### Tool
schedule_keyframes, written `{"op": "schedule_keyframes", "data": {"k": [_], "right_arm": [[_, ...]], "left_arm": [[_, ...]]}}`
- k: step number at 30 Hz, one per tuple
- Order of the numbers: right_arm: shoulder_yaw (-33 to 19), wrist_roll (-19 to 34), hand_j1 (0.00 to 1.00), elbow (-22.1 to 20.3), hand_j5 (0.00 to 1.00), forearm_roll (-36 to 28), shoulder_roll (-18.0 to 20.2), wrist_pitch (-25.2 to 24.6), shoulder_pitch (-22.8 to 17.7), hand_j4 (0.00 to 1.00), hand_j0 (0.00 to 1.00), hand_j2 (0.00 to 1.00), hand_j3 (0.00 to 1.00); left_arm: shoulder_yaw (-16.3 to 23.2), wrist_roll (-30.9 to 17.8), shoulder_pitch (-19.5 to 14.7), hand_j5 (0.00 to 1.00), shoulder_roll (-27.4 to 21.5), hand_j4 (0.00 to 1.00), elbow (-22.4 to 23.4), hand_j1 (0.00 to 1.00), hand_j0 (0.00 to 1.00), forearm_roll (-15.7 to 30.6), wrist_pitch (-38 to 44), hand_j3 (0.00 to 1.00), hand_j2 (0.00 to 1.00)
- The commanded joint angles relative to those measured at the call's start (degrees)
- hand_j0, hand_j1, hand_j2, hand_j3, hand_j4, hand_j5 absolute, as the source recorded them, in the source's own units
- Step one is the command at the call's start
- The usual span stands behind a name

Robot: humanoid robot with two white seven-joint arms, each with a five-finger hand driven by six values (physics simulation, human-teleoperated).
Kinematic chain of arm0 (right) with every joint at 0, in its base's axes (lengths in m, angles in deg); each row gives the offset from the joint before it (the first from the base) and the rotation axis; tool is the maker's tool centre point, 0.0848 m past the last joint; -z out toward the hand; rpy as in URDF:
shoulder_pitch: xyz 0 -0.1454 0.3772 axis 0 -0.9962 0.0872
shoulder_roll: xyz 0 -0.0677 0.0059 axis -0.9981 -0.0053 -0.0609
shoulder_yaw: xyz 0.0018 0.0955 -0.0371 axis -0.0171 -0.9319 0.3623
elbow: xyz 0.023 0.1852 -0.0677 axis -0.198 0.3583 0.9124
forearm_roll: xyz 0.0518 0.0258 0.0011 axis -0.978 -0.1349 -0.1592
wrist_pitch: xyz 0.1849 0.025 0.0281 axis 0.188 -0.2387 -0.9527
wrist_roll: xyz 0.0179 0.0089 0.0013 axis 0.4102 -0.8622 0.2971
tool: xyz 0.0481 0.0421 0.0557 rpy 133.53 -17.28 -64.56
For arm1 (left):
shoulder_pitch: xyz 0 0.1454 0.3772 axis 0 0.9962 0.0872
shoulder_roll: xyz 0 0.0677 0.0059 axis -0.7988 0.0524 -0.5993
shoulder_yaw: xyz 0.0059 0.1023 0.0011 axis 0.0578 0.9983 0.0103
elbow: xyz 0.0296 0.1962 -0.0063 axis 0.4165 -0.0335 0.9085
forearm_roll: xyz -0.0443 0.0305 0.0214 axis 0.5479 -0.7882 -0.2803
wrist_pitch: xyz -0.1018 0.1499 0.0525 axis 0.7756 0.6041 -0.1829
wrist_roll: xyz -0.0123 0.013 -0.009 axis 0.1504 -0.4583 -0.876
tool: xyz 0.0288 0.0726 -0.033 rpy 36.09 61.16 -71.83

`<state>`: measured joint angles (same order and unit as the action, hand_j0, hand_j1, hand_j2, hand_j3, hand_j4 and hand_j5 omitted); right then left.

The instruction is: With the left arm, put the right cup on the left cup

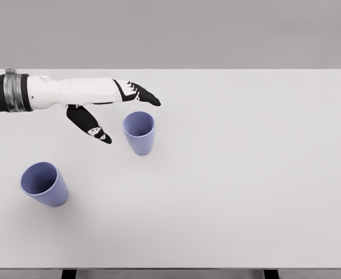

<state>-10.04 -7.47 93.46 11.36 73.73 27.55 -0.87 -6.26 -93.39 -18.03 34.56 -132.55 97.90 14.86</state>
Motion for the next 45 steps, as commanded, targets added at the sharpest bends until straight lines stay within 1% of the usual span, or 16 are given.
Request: {"op": "schedule_keyframes", "data": {"k": [1,3,4,6,8,9,12,14,16,24,27,33,36,38,41,45], "right_arm": [[-0.22,-0.04,1.00,-0.16,1.00,-0.06,0.00,0.02,-0.09,1.00,1.00,1.00,1.00],[-0.04,0.04,1.00,0.46,1.00,0.03,0.00,-0.07,-1.49,1.00,1.00,1.00,1.00],[-0.13,0.04,1.00,0.46,1.00,0.03,0.00,-0.07,-1.49,1.00,1.00,1.00,1.00],[0.05,0.04,1.00,0.37,1.00,0.03,0.00,-0.07,-1.49,1.00,1.00,1.00,1.00],[-0.04,0.04,1.00,0.37,1.00,0.11,0.00,-0.07,-1.49,1.00,1.00,1.00,1.00],[-0.04,0.04,1.00,0.37,1.00,0.11,0.00,-0.07,-1.49,1.00,1.00,1.00,1.00],[0.05,0.04,1.00,0.37,1.00,0.11,0.00,-0.07,-1.49,1.00,1.00,1.00,1.00],[-0.04,0.04,1.00,0.37,1.00,0.11,0.00,-0.07,-1.49,1.00,1.00,1.00,1.00],[-0.04,0.04,1.00,0.37,1.00,0.11,0.00,-0.07,-1.49,1.00,1.00,1.00,1.00],[-0.04,0.04,1.00,0.37,1.00,0.11,0.00,-0.07,-1.49,1.00,1.00,1.00,1.00],[-0.13,0.04,1.00,0.37,1.00,0.11,0.00,-0.07,-1.49,1.00,1.00,1.00,1.00],[-0.04,0.04,1.00,0.37,1.00,0.11,0.00,-0.07,-1.49,1.00,1.00,1.00,1.00],[-0.13,0.04,1.00,0.37,1.00,0.11,0.00,-0.07,-1.49,1.00,1.00,1.00,1.00],[-0.13,0.04,1.00,0.37,1.00,0.11,0.00,-0.07,-1.49,1.00,1.00,1.00,1.00],[-0.04,0.04,1.00,0.37,1.00,0.11,0.00,-0.07,-1.49,1.00,1.00,1.00,1.00],[-0.13,0.04,1.00,0.37,1.00,0.11,0.00,-0.07,-1.49,1.00,1.00,1.00,1.00]], "left_arm": [[0.02,0.02,0.00,1.00,-0.08,1.00,-0.09,1.00,1.00,0.51,0.14,1.00,1.00],[0.02,0.02,-0.44,1.00,0.01,1.00,0.35,1.00,1.00,0.16,0.14,1.00,1.00],[0.02,0.02,-0.53,1.00,0.10,1.00,0.53,1.00,1.00,-0.02,0.14,1.00,1.00],[0.02,0.02,-2.11,1.00,0.45,1.00,3.34,1.00,1.00,-0.19,0.14,1.00,1.00],[0.28,0.02,-2.46,1.00,0.71,1.00,3.60,1.00,1.00,-0.19,0.14,1.00,1.00],[1.69,0.02,-2.46,1.00,0.63,1.00,3.60,1.00,1.00,-0.11,0.14,1.00,1.00],[3.45,0.02,-2.64,1.00,0.80,1.00,4.30,1.00,1.00,-0.19,0.14,1.00,1.00],[4.50,0.02,-3.96,1.00,1.85,1.00,7.38,1.00,1.00,-0.81,0.23,1.00,1.00],[6.00,0.02,-4.13,1.00,4.14,1.00,7.82,1.00,1.00,-2.56,0.14,1.00,1.00],[6.26,0.02,-3.61,1.00,6.60,1.00,8.44,1.00,1.00,-2.92,0.05,1.00,1.00],[6.26,0.02,-2.90,1.00,8.36,1.00,10.46,1.00,1.00,-3.80,0.05,1.00,1.00],[6.17,0.02,-2.64,1.00,8.27,1.00,10.81,1.00,1.00,-3.88,-0.39,1.00,1.00],[5.47,0.02,-2.55,1.00,8.10,1.00,11.86,1.00,1.00,-10.03,-0.91,1.00,1.00],[5.29,0.02,-2.64,1.00,8.10,1.00,11.95,1.00,1.00,-12.85,-1.18,1.00,1.00],[5.12,0.02,-2.64,1.00,8.54,1.00,13.18,1.00,1.00,-15.57,-1.44,1.00,1.00],[5.12,0.02,-2.46,1.00,10.73,1.00,14.76,1.00,1.00,-15.58,-1.53,1.00,1.00]]}}
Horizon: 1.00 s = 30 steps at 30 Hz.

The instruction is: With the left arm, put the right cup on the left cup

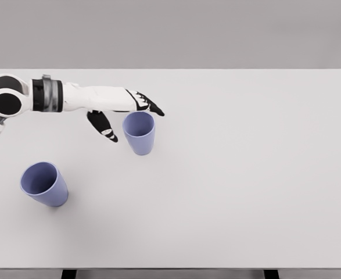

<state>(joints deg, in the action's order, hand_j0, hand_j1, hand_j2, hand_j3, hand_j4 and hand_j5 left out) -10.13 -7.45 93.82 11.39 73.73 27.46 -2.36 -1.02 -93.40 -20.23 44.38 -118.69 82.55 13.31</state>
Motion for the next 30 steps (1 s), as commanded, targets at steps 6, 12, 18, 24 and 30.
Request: {"op": "schedule_keyframes", "data": {"k": [6,12,18,24,30], "right_arm": [[0.05,0.02,1.00,0.01,1.00,0.08,0.00,0.03,0.00,1.00,1.00,1.00,1.00],[-0.03,0.02,1.00,0.01,1.00,0.08,0.00,0.03,0.00,1.00,1.00,1.00,1.00],[-0.03,0.02,1.00,0.01,1.00,0.08,0.00,0.03,0.00,1.00,1.00,1.00,1.00],[-0.03,0.02,1.00,0.01,1.00,0.08,0.00,0.03,0.00,1.00,1.00,1.00,1.00],[-0.03,0.02,1.00,0.01,1.00,0.08,0.00,0.03,0.00,1.00,1.00,1.00,1.00]], "left_arm": [[-0.29,0.04,0.35,1.00,1.44,1.00,0.91,1.00,1.00,-0.23,0.10,1.00,1.00],[-0.29,0.13,0.35,1.00,1.70,1.00,0.99,1.00,1.00,-0.14,0.10,1.00,1.00],[-0.29,0.48,0.44,1.00,2.14,1.00,2.58,1.00,1.00,-0.23,0.02,1.00,1.00],[-0.20,1.27,0.44,1.00,3.02,1.00,4.33,1.00,1.00,-0.40,0.02,1.00,1.00],[-0.29,1.36,1.58,1.00,4.34,1.00,5.57,1.00,1.00,-1.46,0.10,1.00,1.00]]}}
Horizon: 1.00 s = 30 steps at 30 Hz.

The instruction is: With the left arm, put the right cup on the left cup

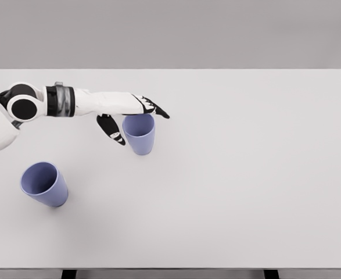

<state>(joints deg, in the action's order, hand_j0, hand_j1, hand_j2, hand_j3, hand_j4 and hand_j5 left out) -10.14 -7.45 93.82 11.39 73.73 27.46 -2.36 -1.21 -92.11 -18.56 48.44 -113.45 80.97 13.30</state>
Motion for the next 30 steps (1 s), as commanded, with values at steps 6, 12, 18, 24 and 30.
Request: {"op": "schedule_keyframes", "data": {"k": [6,12,18,24,30], "right_arm": [[0.06,0.02,1.00,0.01,1.00,0.00,0.00,0.03,0.00,1.00,1.00,1.00,1.00],[-0.03,0.02,1.00,0.01,1.00,0.09,0.00,0.03,0.00,1.00,1.00,1.00,1.00],[0.06,0.02,1.00,0.01,1.00,0.09,0.00,0.03,0.00,1.00,1.00,1.00,1.00],[-0.03,0.02,1.00,0.01,1.00,0.09,0.00,0.03,0.00,1.00,1.00,1.00,1.00],[-0.03,0.02,1.00,0.01,1.00,0.00,0.00,0.03,0.00,1.00,1.00,1.00,1.00]], "left_arm": [[-0.10,0.07,0.00,1.00,0.45,1.00,0.50,1.00,1.00,0.12,0.21,1.00,1.00],[-0.10,0.07,0.26,1.00,0.54,1.00,0.77,1.00,1.00,0.03,0.21,1.00,1.00],[0.08,0.07,0.44,1.00,1.07,1.00,1.21,1.00,1.00,-0.40,0.30,1.00,1.00],[-0.45,0.25,1.14,0.79,1.16,0.79,1.21,0.79,0.79,-1.81,0.30,0.79,0.79],[-0.54,0.25,1.23,0.59,0.80,0.59,1.03,0.59,0.59,-1.55,0.21,0.59,0.59]]}}
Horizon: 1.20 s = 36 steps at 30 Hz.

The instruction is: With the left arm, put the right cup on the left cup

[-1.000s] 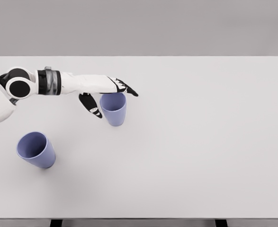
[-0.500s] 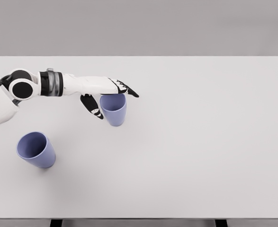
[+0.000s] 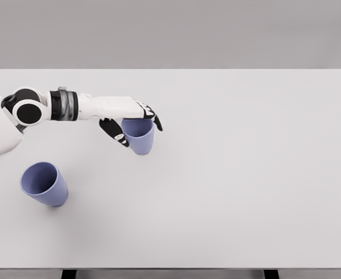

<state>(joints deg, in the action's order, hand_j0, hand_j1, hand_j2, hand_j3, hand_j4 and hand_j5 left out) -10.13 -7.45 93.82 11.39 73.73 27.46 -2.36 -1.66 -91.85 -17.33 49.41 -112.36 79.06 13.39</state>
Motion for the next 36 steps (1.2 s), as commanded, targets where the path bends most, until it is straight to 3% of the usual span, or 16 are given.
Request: {"op": "schedule_keyframes", "data": {"k": [1,11,17,21,36], "right_arm": [[0.05,0.02,1.00,0.01,1.00,0.08,0.00,0.03,0.00,1.00,1.00,1.00,1.00],[-0.03,0.02,1.00,0.01,1.00,0.08,0.00,0.03,0.00,1.00,1.00,1.00,1.00],[0.05,0.02,1.00,0.01,1.00,0.08,0.00,0.03,0.00,1.00,1.00,1.00,1.00],[-0.03,0.02,1.00,0.01,1.00,0.08,0.00,0.03,0.00,1.00,1.00,1.00,1.00],[-0.03,0.02,1.00,0.01,1.00,0.08,0.00,0.03,0.00,1.00,1.00,1.00,1.00]], "left_arm": [[-0.10,-0.01,0.00,0.59,-0.16,0.59,-0.06,0.59,0.59,0.36,0.02,0.59,0.59],[-2.03,-0.62,0.09,0.48,-3.59,0.48,-6.91,0.48,0.48,2.99,-0.07,0.48,0.48],[-3.09,-0.53,-0.09,0.48,-10.88,0.48,-14.12,0.48,0.48,7.83,0.02,0.48,0.48],[-4.14,-0.27,-0.18,0.48,-18.36,0.48,-21.94,0.48,0.48,12.66,0.11,0.48,0.48],[-6.16,-0.36,-0.88,0.47,-36.63,0.47,-29.41,0.47,0.47,20.22,-0.24,0.47,0.47]]}}
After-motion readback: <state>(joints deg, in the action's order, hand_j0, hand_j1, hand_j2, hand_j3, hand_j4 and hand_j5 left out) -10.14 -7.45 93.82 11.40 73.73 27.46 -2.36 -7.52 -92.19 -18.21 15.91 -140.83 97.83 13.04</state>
